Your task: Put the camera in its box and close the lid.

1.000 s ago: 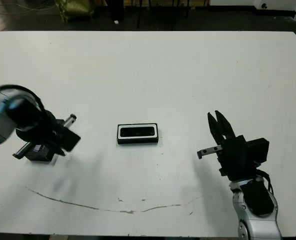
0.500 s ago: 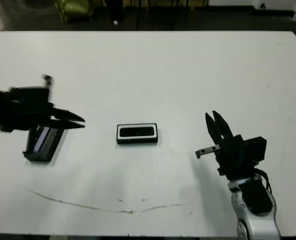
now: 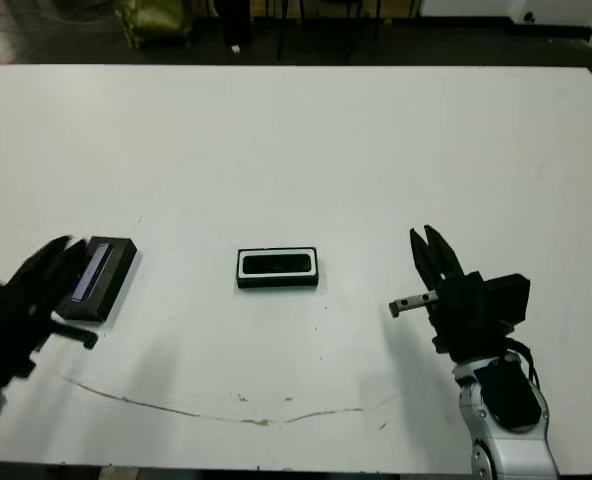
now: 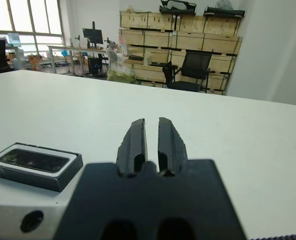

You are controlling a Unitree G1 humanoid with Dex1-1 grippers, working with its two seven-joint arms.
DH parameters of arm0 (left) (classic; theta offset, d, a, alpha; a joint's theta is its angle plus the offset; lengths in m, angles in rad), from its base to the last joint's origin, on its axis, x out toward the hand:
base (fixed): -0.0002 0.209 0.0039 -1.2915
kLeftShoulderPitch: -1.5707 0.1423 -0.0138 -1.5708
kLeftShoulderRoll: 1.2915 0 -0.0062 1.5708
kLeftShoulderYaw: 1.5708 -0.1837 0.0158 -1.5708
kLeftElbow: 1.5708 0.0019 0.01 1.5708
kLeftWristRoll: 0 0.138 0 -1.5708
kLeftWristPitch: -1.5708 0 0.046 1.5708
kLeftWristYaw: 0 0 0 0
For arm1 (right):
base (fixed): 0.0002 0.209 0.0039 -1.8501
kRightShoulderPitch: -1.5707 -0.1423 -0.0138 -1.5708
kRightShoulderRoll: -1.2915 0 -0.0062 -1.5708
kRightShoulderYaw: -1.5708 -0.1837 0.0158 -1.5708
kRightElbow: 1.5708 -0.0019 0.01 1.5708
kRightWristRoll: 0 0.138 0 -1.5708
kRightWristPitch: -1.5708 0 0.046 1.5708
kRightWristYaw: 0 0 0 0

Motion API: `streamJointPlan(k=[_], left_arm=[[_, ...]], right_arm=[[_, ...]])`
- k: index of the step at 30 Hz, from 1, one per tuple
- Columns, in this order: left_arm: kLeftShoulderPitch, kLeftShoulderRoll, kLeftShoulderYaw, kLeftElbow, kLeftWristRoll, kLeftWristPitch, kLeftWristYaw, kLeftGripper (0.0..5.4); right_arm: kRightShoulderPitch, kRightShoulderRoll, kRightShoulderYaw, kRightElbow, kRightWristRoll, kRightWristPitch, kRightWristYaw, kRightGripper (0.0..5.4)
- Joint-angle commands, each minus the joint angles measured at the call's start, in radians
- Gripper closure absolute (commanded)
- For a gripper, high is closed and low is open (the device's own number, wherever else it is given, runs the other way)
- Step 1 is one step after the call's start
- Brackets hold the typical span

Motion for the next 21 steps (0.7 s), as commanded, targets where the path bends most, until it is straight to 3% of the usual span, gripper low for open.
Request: streamJointPlan(k=[1,8,16,21], left_arm=[[0.050,-0.003,-0.028,0.024,0.018,-0.054,0.013,3.57],[0.063,0.053,-0.052,0.082,0.107,-0.144,0.010,1.92],[0.021,0.098,-0.042,0.165,0.076,-0.146,-0.025,0.02],[-0.008,0.125,-0.029,0.191,0.042,-0.102,-0.036,0.02]], right_arm=[[0.006,-0.005,-0.002,0.021,0.007,0.006,0.010,5.40],[0.009,0.001,0.003,0.025,0.008,0.005,0.010,5.40],[0.008,0.005,0.029,0.029,-0.018,-0.013,0.003,5.40],[0.007,0.009,0.031,0.030,-0.019,0.007,-0.006,5.40]])
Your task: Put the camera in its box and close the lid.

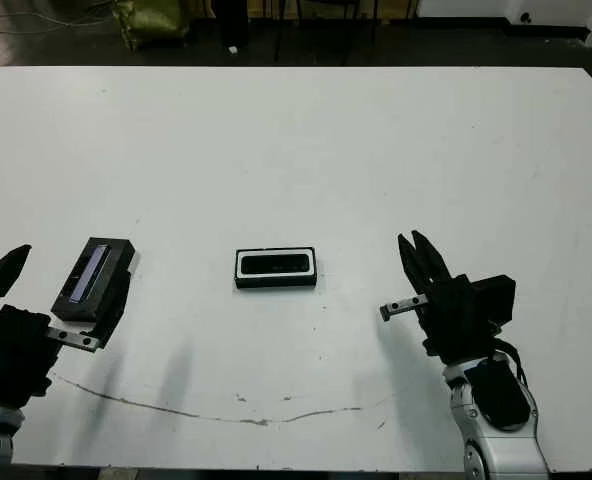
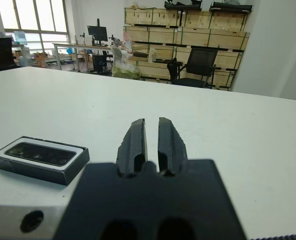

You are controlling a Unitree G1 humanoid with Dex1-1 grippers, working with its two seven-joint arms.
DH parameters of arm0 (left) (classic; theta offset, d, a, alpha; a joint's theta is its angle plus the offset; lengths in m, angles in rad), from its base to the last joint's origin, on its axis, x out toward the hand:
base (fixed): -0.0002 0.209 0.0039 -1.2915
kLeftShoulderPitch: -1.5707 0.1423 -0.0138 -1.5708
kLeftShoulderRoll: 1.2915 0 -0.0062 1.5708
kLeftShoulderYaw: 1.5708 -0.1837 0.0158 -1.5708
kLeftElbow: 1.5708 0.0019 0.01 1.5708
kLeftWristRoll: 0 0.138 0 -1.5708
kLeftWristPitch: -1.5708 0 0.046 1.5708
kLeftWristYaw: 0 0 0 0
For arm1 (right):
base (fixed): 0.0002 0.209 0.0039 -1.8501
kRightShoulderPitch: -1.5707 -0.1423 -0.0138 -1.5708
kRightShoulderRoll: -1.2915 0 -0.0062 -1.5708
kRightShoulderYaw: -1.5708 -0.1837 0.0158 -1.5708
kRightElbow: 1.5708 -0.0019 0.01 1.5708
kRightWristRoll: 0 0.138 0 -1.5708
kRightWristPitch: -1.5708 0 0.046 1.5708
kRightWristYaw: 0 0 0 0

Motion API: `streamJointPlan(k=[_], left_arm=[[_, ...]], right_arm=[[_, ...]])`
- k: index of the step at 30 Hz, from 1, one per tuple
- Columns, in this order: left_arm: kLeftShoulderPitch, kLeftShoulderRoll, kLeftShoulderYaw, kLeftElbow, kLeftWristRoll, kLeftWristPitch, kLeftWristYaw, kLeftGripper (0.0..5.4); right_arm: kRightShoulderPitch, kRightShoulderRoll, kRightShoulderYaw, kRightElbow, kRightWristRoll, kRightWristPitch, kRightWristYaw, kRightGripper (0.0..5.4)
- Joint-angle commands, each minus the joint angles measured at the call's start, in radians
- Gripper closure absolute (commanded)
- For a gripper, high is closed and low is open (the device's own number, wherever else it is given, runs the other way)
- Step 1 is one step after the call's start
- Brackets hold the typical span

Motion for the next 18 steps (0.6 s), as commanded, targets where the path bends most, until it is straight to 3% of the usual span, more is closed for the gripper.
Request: streamJointPlan(k=[1,5,12,18], left_arm=[[-0.011,0.032,0.009,0.033,-0.011,0.040,-0.011,0.02],[-0.040,0.045,0.029,0.039,-0.074,0.126,-0.020,0.02],[-0.090,0.063,0.091,-0.023,-0.249,0.378,-0.002,0.02],[-0.131,0.087,0.131,-0.015,-0.335,0.473,0.009,0.02]], right_arm=[[0.008,0.004,-0.001,0.010,0.007,0.023,-0.008,5.40],[0.013,0.003,0.003,0.004,0.002,0.017,-0.008,5.40],[0.011,-0.001,0.004,0.000,-0.011,0.030,-0.017,5.40],[0.010,0.002,0.000,0.006,0.011,0.026,-0.005,5.40]])
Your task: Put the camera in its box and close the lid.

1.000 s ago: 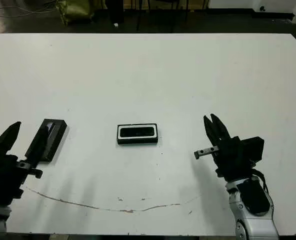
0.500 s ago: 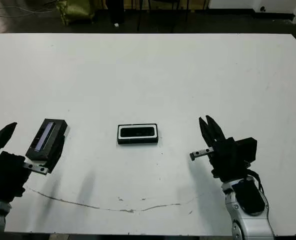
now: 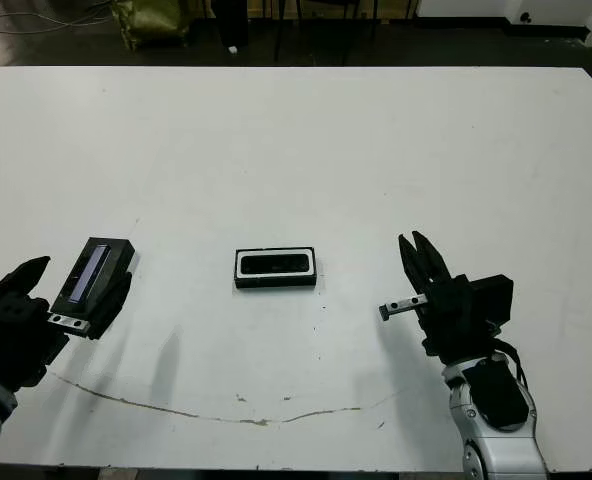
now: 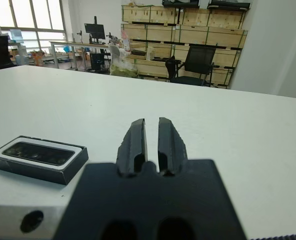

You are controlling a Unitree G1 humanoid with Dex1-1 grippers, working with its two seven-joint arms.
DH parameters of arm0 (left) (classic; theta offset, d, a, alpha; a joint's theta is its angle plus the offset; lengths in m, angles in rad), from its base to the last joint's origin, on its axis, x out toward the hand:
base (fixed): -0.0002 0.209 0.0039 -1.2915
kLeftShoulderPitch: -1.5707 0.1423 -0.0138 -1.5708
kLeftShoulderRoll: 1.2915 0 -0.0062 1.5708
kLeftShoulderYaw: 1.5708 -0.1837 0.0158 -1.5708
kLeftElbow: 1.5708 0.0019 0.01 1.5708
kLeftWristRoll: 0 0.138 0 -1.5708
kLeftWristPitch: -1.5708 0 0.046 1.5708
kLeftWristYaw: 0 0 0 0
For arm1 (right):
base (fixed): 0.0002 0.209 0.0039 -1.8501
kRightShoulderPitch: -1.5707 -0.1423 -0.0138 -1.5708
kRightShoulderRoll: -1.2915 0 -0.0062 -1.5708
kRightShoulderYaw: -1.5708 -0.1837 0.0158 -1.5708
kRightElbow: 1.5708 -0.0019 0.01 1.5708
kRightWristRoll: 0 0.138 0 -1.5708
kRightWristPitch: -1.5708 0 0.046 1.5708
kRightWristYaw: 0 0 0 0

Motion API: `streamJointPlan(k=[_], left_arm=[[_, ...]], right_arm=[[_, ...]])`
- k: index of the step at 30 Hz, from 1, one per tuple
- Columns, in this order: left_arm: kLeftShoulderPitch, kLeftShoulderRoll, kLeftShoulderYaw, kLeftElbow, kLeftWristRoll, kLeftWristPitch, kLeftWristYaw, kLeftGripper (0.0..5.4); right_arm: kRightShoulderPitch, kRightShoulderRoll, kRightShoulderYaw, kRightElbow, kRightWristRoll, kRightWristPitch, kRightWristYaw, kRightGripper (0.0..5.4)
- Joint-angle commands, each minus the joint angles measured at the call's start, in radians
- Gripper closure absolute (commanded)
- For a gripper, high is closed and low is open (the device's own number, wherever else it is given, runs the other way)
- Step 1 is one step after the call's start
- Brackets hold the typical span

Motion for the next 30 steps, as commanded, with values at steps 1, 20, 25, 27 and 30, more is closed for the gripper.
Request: streamJointPlan(k=[1,20,25,27,30], left_arm=[[-0.007,0.021,0.011,0.009,-0.017,0.056,0.017,0.02],[-0.035,0.059,-0.044,0.021,0.066,0.150,0.101,0.02],[-0.030,0.097,-0.066,0.033,0.089,0.155,0.081,0.02],[-0.027,0.127,-0.078,0.045,0.095,0.144,0.054,0.02],[-0.026,0.168,-0.096,0.062,0.109,0.142,0.021,0.02]], right_arm=[[0.010,0.000,-0.003,0.006,0.011,0.020,0.000,5.40],[0.005,-0.005,-0.009,0.020,0.030,0.006,0.016,5.40],[0.004,-0.002,-0.008,0.033,0.021,-0.006,0.014,5.40],[0.004,-0.004,-0.006,0.031,0.016,-0.005,0.011,5.40],[0.005,-0.006,-0.008,0.028,0.022,0.001,0.016,5.40]])
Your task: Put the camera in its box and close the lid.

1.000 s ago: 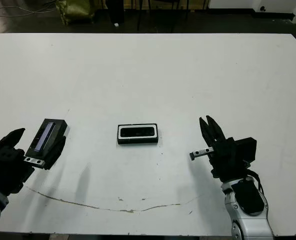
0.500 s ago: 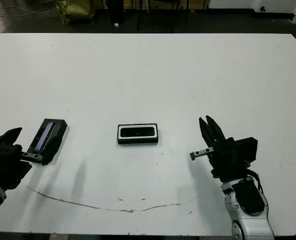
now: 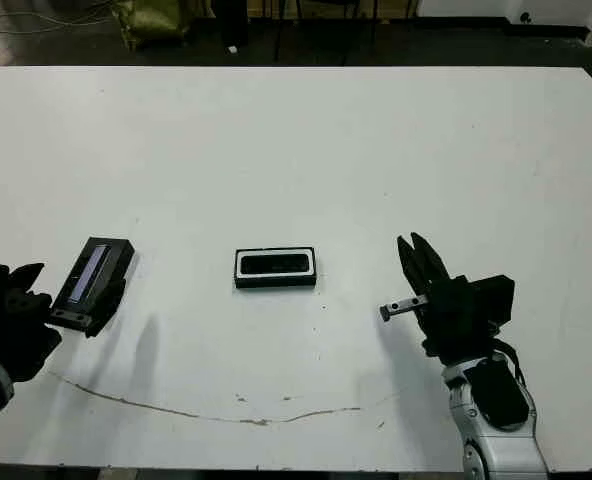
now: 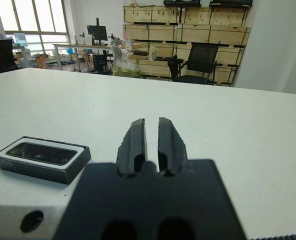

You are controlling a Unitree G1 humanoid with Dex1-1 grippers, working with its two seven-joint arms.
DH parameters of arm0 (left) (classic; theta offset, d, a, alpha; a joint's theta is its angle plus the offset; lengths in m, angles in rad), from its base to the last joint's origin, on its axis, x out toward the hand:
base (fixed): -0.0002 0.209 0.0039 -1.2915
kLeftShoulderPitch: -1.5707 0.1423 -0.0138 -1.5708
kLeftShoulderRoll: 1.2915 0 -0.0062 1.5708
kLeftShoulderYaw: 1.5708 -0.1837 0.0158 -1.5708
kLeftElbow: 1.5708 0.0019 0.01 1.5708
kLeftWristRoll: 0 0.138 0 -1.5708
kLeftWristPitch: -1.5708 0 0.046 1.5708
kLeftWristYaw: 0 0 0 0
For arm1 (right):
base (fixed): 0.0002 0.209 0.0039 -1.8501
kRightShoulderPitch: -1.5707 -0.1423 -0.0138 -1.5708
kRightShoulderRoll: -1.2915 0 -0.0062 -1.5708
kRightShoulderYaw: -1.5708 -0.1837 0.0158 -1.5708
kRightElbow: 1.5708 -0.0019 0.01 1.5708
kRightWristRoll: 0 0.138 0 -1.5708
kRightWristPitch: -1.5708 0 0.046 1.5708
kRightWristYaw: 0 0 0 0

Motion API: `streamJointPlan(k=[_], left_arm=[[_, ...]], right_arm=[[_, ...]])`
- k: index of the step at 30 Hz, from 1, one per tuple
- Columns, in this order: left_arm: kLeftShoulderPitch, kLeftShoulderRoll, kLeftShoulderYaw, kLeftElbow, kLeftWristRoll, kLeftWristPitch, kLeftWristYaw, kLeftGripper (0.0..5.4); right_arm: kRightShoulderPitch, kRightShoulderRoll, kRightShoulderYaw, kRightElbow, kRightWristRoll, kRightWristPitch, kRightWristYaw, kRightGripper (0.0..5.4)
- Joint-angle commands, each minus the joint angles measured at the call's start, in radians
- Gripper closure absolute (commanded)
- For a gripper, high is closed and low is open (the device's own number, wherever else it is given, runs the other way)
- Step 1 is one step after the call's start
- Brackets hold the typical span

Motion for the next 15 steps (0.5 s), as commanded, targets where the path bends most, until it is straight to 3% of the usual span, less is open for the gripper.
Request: streamJointPlan(k=[1,6,15], left_arm=[[0.011,0.048,-0.018,0.033,0.014,0.009,-0.042,0.02],[-0.001,0.024,0.013,0.057,-0.047,0.048,-0.065,0.02],[0.002,0.004,-0.004,0.096,-0.024,0.023,-0.032,0.02]], right_arm=[[0.007,-0.005,-0.004,0.016,-0.002,0.004,0.001,5.40],[0.012,-0.005,-0.002,0.006,-0.010,0.013,-0.006,5.40],[0.014,-0.005,-0.007,0.004,0.003,0.021,-0.002,5.40]])
